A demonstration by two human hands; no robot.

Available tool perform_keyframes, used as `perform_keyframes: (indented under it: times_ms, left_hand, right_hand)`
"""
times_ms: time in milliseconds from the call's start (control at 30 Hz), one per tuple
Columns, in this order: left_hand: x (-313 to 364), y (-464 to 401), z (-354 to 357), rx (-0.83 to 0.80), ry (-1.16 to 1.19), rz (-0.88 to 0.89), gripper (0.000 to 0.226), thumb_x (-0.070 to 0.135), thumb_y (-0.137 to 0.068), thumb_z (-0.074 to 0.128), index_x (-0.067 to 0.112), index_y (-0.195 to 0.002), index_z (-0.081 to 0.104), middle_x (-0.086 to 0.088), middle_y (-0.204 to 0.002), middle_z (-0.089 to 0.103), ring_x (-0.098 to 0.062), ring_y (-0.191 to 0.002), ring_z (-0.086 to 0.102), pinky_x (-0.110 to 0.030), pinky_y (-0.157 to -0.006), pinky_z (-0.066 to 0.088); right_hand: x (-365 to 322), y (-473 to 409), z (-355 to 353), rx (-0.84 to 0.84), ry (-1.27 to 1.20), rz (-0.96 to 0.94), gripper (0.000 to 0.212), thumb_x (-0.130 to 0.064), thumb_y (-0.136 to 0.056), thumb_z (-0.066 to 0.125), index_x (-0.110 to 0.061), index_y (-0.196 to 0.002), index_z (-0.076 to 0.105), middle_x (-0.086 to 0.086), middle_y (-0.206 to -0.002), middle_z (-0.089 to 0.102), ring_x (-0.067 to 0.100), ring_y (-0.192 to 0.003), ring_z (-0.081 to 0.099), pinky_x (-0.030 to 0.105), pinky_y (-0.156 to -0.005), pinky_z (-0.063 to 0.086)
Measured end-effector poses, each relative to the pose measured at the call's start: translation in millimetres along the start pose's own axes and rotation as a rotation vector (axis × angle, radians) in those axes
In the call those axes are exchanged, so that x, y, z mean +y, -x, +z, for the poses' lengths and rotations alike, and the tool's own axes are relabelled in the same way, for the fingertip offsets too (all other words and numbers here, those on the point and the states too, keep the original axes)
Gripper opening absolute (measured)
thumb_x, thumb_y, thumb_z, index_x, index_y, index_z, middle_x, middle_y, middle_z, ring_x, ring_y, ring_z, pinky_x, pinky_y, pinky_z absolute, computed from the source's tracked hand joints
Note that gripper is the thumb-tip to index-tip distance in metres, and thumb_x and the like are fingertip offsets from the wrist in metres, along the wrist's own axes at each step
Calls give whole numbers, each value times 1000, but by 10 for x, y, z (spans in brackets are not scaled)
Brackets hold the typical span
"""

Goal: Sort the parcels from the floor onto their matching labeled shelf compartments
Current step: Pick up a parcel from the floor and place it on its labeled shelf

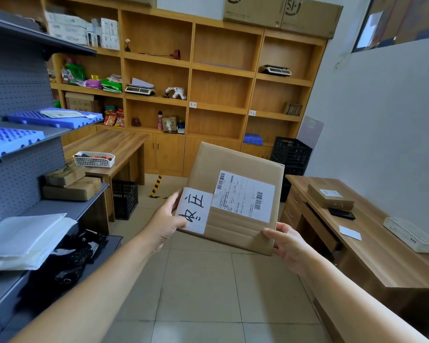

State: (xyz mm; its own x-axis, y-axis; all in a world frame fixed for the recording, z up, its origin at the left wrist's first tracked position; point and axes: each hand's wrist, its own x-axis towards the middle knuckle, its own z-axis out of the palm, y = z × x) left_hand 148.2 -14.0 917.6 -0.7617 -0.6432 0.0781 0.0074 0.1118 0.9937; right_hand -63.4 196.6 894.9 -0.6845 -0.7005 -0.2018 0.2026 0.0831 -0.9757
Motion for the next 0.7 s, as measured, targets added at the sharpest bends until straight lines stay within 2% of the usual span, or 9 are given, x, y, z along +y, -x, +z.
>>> perform_keyframes:
  times_ms: [100,167,233,300,367,433,500,600,700]
  left_hand:
    - [1,5,19,79,-2,13,85,-7,-79,53,29,-146,16,-4,-134,51,-13,-105,55,-28,-76,47]
    - [-15,10,70,271,-28,13,87,1,-82,57,28,-148,6,-4,-145,38,-20,-118,49,-31,-88,43]
    - [-25,14,150,478,-38,-29,96,14,-81,67,21,-148,-2,-4,-156,15,-23,-139,26,-37,-108,29]
    - [-25,35,271,529,19,-58,105,23,-78,72,16,-147,-7,-6,-158,1,-21,-145,8,-39,-115,15]
    - [-33,64,408,500,65,-58,107,26,-77,73,13,-147,-7,-7,-158,-1,-21,-145,8,-38,-115,14]
    - [-51,92,534,462,106,-43,104,26,-77,73,14,-147,-3,-7,-157,4,-22,-143,13,-38,-114,19]
    - [-81,122,624,406,173,-11,101,24,-75,75,19,-147,4,-6,-154,20,-21,-140,25,-37,-112,25]
    - [-121,164,706,293,322,15,75,13,-73,76,23,-133,33,-5,-131,55,-19,-117,56,-35,-96,45]
    - [-113,206,739,266,418,40,56,7,-74,74,28,-117,46,-5,-112,67,-21,-101,65,-36,-80,53]
  right_hand:
    - [31,9,68,0,-117,19,54,-4,-82,65,0,-130,41,23,-122,62,32,-101,65,35,-77,58]
    - [66,18,161,26,-168,21,55,-3,-82,65,1,-130,41,23,-121,63,32,-101,65,34,-77,59]
    - [106,39,286,55,-213,17,55,-4,-81,67,-1,-130,41,17,-108,68,23,-87,71,29,-66,60]
    - [123,71,456,73,-278,17,50,-5,-82,67,-6,-125,42,8,-92,69,13,-65,71,23,-54,56]
    - [164,80,628,68,-368,11,53,-5,-80,68,-7,-126,41,11,-99,69,19,-73,72,30,-63,59]
    - [187,115,801,68,-471,5,55,-4,-80,68,-9,-126,38,14,-102,67,27,-85,68,42,-86,55]
    - [202,134,938,78,-541,1,58,-1,-81,67,-12,-129,35,15,-104,65,32,-94,65,51,-100,46]
    - [216,171,1083,65,-596,14,63,-2,-81,67,-13,-133,32,16,-107,64,37,-106,62,54,-103,42]
    - [206,219,1137,58,-529,26,76,-13,-74,73,-16,-137,31,10,-109,66,32,-109,62,54,-99,43]
